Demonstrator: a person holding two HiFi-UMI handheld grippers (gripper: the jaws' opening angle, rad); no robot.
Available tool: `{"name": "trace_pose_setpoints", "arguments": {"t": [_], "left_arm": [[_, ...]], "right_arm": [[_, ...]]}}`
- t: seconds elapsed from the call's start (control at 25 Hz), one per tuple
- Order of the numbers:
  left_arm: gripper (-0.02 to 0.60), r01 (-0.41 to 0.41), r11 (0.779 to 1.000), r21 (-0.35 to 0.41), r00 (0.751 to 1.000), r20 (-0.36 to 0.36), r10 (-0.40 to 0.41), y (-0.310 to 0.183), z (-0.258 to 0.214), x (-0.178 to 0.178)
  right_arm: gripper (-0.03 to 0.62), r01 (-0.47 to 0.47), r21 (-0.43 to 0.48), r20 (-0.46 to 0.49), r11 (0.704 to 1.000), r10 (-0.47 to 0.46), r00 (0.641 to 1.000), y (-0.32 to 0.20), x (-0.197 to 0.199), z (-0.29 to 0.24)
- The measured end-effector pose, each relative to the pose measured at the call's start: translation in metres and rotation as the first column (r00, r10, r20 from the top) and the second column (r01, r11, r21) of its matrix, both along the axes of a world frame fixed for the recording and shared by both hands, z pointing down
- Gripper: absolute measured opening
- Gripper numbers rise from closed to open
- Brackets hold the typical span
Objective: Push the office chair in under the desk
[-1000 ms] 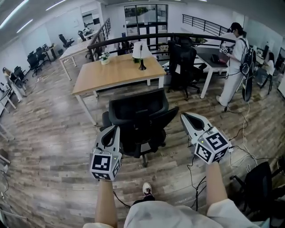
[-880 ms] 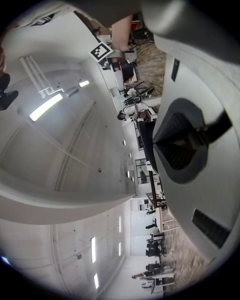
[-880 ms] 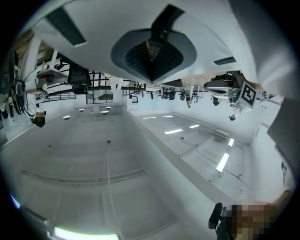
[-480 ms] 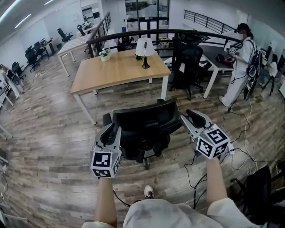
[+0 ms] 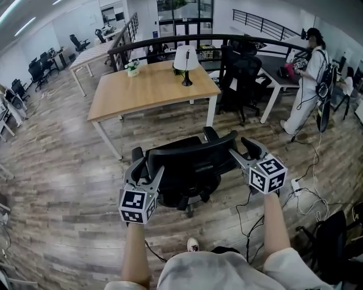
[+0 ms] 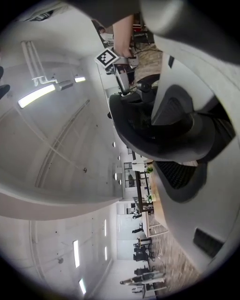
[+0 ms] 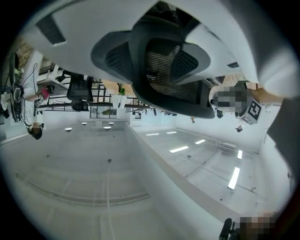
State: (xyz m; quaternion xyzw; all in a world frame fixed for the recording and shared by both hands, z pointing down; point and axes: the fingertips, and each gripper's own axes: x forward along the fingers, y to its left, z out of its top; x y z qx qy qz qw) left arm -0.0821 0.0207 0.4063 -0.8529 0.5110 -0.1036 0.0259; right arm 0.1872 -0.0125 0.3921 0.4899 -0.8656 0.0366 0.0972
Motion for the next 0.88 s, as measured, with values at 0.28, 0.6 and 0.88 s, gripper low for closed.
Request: {"name": "trace_pose_setpoints", "arguments": {"t": [0.28,0.6,0.88], "left_arm": [[0.291,-0.036,0.999,-0.039,0.999,-0.029,0.035,-0.021,0.016,-0.002],[0.241,-0.081,0.990,-0.113,0.994,-0.084,0.072,-0.046,0.028,-0.003],[0.232,-0.109,0.988,-0.111,0.989,-0.108,0.097,-0.062,0.028,-0.003]], "right_arm": [[0.262,-0.016,-0.055,-0.030,0.998,0.014,0.999,-0.036,0.001,0.031],[0.268,0.020,-0.082,-0.028,0.996,-0.022,0.999,-0.064,-0.008,0.042],[0.268,0.017,-0.067,-0.021,0.998,-0.018,1.000,-0.082,-0.010,0.042]]}}
